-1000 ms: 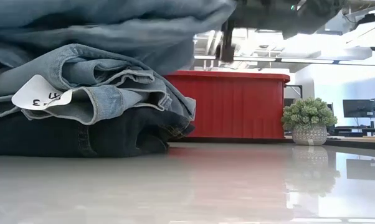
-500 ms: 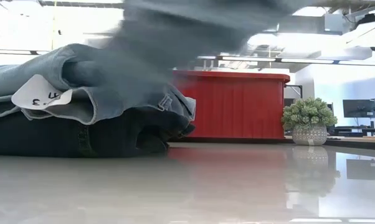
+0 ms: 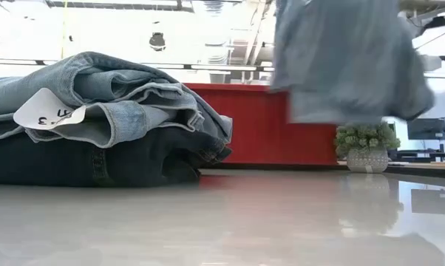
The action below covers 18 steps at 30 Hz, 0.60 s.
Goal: Fold Laundry from Bin
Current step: Fold the light blue polo shirt
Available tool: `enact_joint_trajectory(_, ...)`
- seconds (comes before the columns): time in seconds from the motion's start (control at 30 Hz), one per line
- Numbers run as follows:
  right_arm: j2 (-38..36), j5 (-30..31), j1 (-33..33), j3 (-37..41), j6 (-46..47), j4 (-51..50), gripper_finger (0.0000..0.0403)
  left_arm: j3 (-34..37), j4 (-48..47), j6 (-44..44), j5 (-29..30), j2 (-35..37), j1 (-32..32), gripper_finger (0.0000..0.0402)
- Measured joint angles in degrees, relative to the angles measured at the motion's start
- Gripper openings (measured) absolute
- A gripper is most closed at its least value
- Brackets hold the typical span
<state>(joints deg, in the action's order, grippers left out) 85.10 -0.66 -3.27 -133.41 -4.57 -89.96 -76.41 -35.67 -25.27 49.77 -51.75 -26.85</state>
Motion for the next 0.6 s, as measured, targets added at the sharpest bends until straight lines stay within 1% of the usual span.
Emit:
enact_joint_trajectory(0.1,2.49,1.14,7.42,4.63,4.29,0.33,0.0041,2.08,-2.76,-4.99,1.48,0.05,0.0,0.0199)
enact_joint_trajectory(0.23,6.93,2.23,18.38,16.85,9.36,1.31,0.0041,8.58,-1.62,-12.04,1.94,-0.03,-0.06,0.0199)
enact_joint_trajectory(0.3,9.38,2.32,22.72,23.01,10.89,3.31,0.0041,13.01,4.06,-14.38,1.23,-0.48,-0.07,0.0199)
enact_joint_trajectory(0.37,11.51,2.07,25.88,27.59,11.9,4.49,0.0041,17.93,14.6,-14.51,-1.27,-1.86,0.51,0.0199)
enact_joint_trajectory(0.4,12.5,2.01,26.88,29.32,12.12,4.88,0.0041,20.39,20.55,-13.96,-4.17,-3.05,1.18,0.0199)
enact_joint_trajectory(0.43,13.37,1.85,27.64,30.65,12.51,5.08,0.0041,22.57,26.45,-13.64,-8.52,-4.73,2.43,0.0199)
enact_joint_trajectory(0.5,15.06,1.38,28.32,32.19,13.63,5.87,0.0043,25.63,35.31,-16.27,-18.79,-8.86,6.07,0.0199)
enact_joint_trajectory(0.53,15.73,0.52,28.36,32.67,14.02,6.56,0.0044,26.53,37.55,-19.83,-24.21,-10.94,8.29,0.0199)
enact_joint_trajectory(0.6,16.9,-0.84,28.31,32.84,15.23,7.1,0.0044,27.42,40.63,-30.19,-36.43,-15.07,12.8,0.0199)
